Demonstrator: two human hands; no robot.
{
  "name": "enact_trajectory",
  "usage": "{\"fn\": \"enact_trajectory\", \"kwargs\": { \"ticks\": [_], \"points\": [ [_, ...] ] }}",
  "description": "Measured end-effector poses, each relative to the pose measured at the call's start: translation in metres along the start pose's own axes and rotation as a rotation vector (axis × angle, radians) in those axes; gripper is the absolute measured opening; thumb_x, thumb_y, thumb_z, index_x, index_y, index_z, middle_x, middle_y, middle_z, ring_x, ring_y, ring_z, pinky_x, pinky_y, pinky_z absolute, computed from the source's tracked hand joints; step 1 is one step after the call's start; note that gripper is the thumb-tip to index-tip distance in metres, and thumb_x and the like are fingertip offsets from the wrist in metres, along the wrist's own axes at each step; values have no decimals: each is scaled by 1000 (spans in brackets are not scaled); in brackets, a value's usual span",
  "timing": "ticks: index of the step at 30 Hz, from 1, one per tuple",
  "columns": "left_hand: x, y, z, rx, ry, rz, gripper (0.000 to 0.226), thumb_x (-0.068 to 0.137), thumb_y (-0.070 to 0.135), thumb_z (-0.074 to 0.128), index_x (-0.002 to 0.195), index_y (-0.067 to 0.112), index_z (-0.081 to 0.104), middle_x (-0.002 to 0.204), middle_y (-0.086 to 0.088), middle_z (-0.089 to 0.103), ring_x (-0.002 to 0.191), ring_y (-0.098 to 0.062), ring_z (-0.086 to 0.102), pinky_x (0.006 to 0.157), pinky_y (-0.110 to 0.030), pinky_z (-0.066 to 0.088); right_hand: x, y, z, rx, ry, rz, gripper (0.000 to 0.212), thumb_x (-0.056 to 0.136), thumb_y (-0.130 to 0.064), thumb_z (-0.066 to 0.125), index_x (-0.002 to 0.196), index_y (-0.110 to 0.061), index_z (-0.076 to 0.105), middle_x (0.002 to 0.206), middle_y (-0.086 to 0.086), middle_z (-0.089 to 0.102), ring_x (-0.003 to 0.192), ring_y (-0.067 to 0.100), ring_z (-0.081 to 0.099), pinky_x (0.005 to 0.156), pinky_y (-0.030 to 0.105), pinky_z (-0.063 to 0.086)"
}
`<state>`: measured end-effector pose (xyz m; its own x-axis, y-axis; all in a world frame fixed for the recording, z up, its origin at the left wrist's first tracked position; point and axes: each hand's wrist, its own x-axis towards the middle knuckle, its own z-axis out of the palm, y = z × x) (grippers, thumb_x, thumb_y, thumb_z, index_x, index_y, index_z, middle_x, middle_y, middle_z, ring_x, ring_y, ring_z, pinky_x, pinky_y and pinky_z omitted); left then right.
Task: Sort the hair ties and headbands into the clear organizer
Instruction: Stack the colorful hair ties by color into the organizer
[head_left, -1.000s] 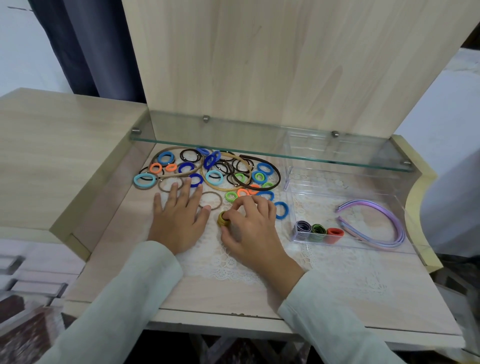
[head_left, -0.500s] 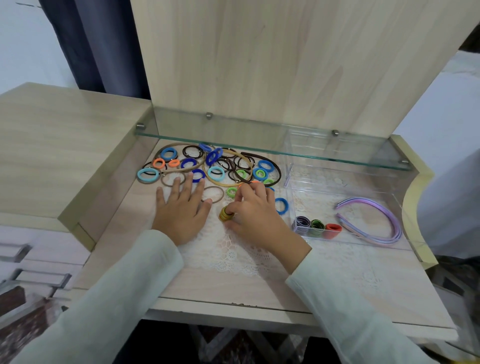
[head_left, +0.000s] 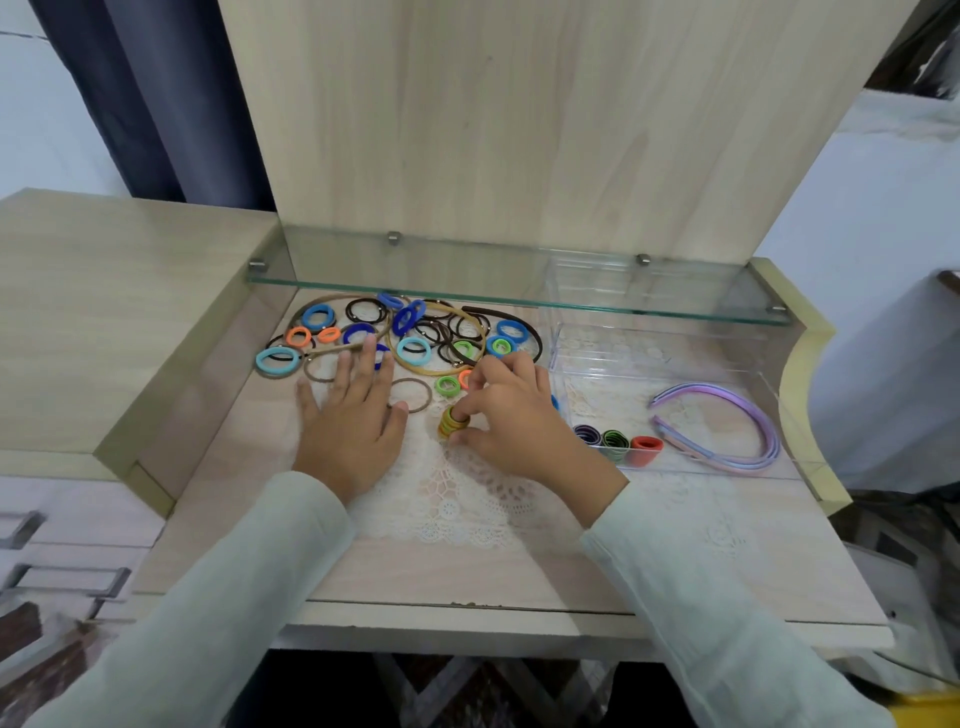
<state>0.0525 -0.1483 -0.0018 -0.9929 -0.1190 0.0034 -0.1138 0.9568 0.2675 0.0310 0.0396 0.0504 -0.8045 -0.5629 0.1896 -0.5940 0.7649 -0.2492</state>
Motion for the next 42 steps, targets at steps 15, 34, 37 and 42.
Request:
{"fn": "enact_trajectory", "kwargs": {
  "ticks": [15,34,37,42],
  "points": [
    [-18,62,-9,-702,-38,269,74,83,14,41,130,71,32,135,31,48,128,-8,45,120,-44,22,-7,25,-40,-25,115,55,18,82,-37,71,98,-29,74,105,-4,43,116,24,28,90,31,15],
    [9,122,18,-471,149,461,53,95,14,37,144,31,45,150,14,42,145,-10,25,119,-34,12,-31,108,-77,61,-114,247,23,75,-41,77,95,-31,73,104,-8,45,104,15,25,97,32,26],
    [12,117,30,-377,288,503,52,89,19,34,138,29,50,144,15,50,142,-9,34,114,-28,9,-26,113,-76,86,-188,254,23,75,-41,78,96,-34,73,104,-7,48,107,17,28,98,33,28],
    [6,116,33,-370,368,491,44,87,17,40,127,26,56,128,11,61,126,-7,45,108,-31,22,-17,114,-69,44,-307,224,17,76,-40,78,91,-34,73,109,-4,48,107,17,28,92,30,25]
  ]
}}
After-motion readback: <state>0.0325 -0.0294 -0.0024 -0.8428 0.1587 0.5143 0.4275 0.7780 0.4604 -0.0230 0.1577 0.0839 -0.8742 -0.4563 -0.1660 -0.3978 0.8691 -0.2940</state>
